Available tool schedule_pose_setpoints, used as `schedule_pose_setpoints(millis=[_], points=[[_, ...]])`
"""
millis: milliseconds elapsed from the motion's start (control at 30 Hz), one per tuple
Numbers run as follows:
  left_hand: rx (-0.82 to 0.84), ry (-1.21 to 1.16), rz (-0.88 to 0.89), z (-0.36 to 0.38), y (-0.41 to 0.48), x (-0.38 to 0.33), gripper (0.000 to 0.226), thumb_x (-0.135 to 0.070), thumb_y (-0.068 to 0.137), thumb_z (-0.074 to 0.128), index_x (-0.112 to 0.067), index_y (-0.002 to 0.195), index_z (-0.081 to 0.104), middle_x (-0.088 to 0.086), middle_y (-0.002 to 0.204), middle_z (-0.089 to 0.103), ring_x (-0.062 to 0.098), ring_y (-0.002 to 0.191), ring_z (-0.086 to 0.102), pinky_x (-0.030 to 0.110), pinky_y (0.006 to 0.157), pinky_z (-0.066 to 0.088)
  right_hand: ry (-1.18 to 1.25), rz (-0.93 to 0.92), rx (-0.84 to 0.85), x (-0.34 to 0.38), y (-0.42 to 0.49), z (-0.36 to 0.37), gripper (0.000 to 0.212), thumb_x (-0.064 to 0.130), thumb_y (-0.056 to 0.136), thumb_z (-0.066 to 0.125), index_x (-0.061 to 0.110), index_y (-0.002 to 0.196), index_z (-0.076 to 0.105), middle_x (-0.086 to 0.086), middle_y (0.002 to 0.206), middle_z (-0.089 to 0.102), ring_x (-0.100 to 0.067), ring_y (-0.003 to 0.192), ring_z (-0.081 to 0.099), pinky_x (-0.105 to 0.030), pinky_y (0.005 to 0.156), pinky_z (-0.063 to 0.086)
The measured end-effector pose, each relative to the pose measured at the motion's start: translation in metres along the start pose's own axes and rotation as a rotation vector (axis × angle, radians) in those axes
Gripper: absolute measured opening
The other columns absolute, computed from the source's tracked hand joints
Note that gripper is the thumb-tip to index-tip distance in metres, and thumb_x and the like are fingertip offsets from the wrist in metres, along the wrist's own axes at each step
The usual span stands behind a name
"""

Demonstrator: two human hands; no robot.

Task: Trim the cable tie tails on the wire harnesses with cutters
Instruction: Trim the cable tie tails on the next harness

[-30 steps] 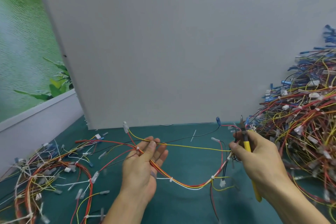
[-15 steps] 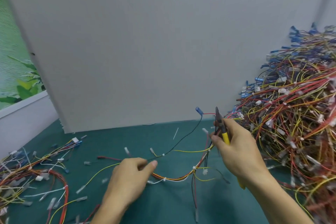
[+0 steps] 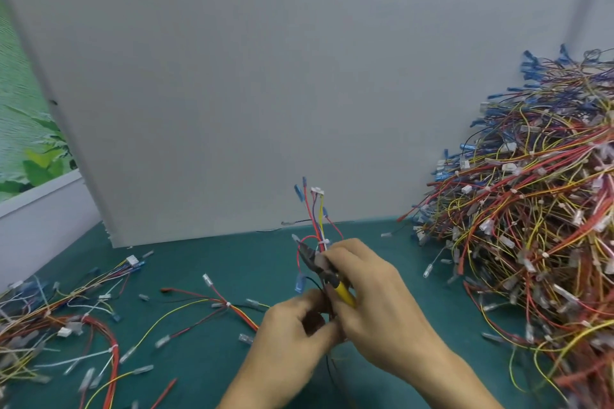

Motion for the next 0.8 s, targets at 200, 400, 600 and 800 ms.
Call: schedule_pose_setpoints(millis=[200, 400, 600, 800], points=[[0.061, -0.264, -0.032, 0.001, -0.001, -0.006, 0.017, -0.014, 0.077, 0.062, -0.023, 0.085, 0.074, -0.001, 0.064, 0.061, 0.017, 0.061, 0.042, 0.021, 0.052, 0.036, -0.05, -0.029, 0.037, 0.001, -0.001, 0.0, 0.037, 0.019, 0.085, 0.059, 0.039, 0.115, 0.056, 0.015, 0.124, 0.04, -0.008, 0.078, 0.053, -0.038, 0.071, 0.05], [-0.245, -0.371, -0.022, -0.003, 0.004, -0.001, 0.03, 0.007, 0.086, 0.06, -0.019, 0.094, 0.074, 0.004, 0.074, 0.071, 0.01, 0.071, 0.066, 0.018, 0.057, 0.049, -0.024, 0.186, -0.25, -0.004, 0.001, -0.004, 0.012, 0.03, 0.087, 0.067, 0.025, 0.084, 0.057, 0.012, 0.08, 0.057, -0.008, 0.072, 0.052, -0.025, 0.065, 0.041], [-0.188, -0.146, 0.084, -0.006, 0.003, 0.001, 0.037, -0.01, 0.085, 0.064, -0.04, 0.104, 0.071, -0.003, 0.074, 0.054, 0.011, 0.059, 0.044, 0.023, 0.057, 0.041, 0.086, 0.278, -0.081, 0.004, -0.005, 0.014, 0.009, 0.031, 0.087, 0.067, 0.022, 0.087, 0.065, 0.012, 0.067, 0.06, -0.001, 0.067, 0.052, -0.013, 0.061, 0.039], [-0.068, -0.181, 0.108, -0.009, 0.0, -0.005, 0.048, 0.004, 0.076, 0.049, -0.027, 0.108, 0.068, -0.002, 0.102, 0.061, 0.008, 0.085, 0.061, 0.019, 0.075, 0.049, 0.245, 0.307, 0.024, 0.003, -0.006, 0.013, 0.003, 0.023, 0.088, 0.067, 0.023, 0.091, 0.065, 0.011, 0.07, 0.067, -0.005, 0.067, 0.058, -0.023, 0.07, 0.049]])
Point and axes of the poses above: each hand's wrist, its own y-axis towards the middle knuckle, its own z-axis out of the palm, x = y × z, the point moved 1 cm from there along y, towards the middle knuckle
